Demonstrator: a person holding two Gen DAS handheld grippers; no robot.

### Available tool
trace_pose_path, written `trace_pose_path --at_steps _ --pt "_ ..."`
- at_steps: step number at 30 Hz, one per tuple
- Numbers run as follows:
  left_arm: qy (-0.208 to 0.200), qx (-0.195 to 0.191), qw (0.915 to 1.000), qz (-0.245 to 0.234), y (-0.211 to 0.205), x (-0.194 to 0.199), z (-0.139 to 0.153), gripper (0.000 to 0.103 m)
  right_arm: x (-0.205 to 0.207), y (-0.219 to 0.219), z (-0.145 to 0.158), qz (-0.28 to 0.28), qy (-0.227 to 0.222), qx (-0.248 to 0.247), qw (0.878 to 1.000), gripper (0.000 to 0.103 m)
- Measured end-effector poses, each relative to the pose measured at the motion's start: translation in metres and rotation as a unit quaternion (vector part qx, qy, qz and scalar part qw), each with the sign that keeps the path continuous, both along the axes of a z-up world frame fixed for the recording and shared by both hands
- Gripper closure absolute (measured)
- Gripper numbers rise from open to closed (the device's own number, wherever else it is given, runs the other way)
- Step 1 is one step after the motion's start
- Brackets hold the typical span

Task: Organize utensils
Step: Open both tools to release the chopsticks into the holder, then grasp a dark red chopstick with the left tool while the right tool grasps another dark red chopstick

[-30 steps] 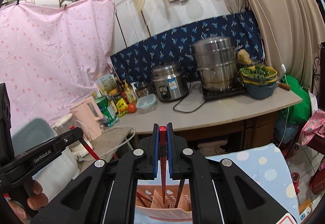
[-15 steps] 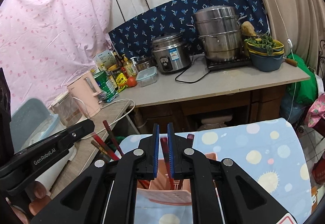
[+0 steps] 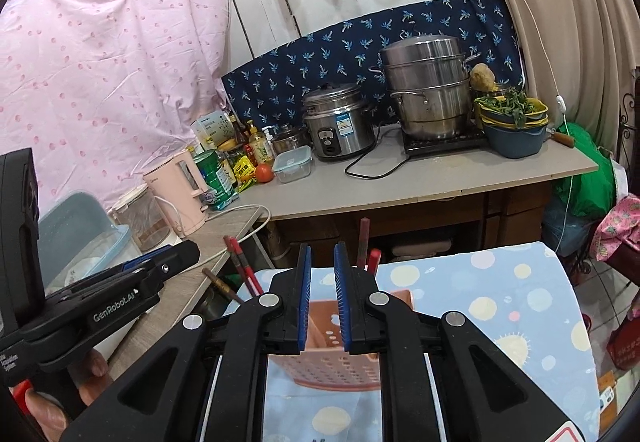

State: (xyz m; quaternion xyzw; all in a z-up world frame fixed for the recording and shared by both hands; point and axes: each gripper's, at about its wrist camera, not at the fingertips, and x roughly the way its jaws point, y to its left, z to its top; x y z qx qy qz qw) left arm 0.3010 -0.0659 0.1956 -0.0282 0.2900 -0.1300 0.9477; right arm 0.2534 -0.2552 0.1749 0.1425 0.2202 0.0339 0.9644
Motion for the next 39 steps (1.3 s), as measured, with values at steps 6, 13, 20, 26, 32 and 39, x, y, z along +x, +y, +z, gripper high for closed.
trace_pose_path --at_steps 6,13,20,26,32,39 --pt "0.0 0.01 0.9999 -0.008 0.004 -0.032 -0.007 0.073 -0.038 0.012 -0.011 0.016 0.016 -0.015 1.0 0.09" --pt "0.014 0.026 0.9994 -0.018 0.015 -0.08 -0.035 0.07 -0.092 0.033 -0.044 0.031 0.051 -0.037 0.997 0.09" --pt "0.054 0.034 0.9976 -0.025 0.026 -0.123 -0.079 0.07 -0.145 0.052 -0.097 0.052 0.111 -0.04 0.992 0.09" --pt "0.093 0.046 0.9941 -0.031 0.034 -0.156 -0.123 0.07 -0.179 0.062 -0.143 0.063 0.169 -0.035 0.983 0.09" --pt "0.142 0.049 0.9882 -0.028 0.043 -0.177 -0.164 0.07 -0.204 0.072 -0.18 0.07 0.209 -0.026 0.975 0.09" --pt "0.173 0.055 0.983 -0.029 0.048 -0.197 -0.192 0.07 -0.214 0.081 -0.203 0.081 0.238 -0.026 0.968 0.09"
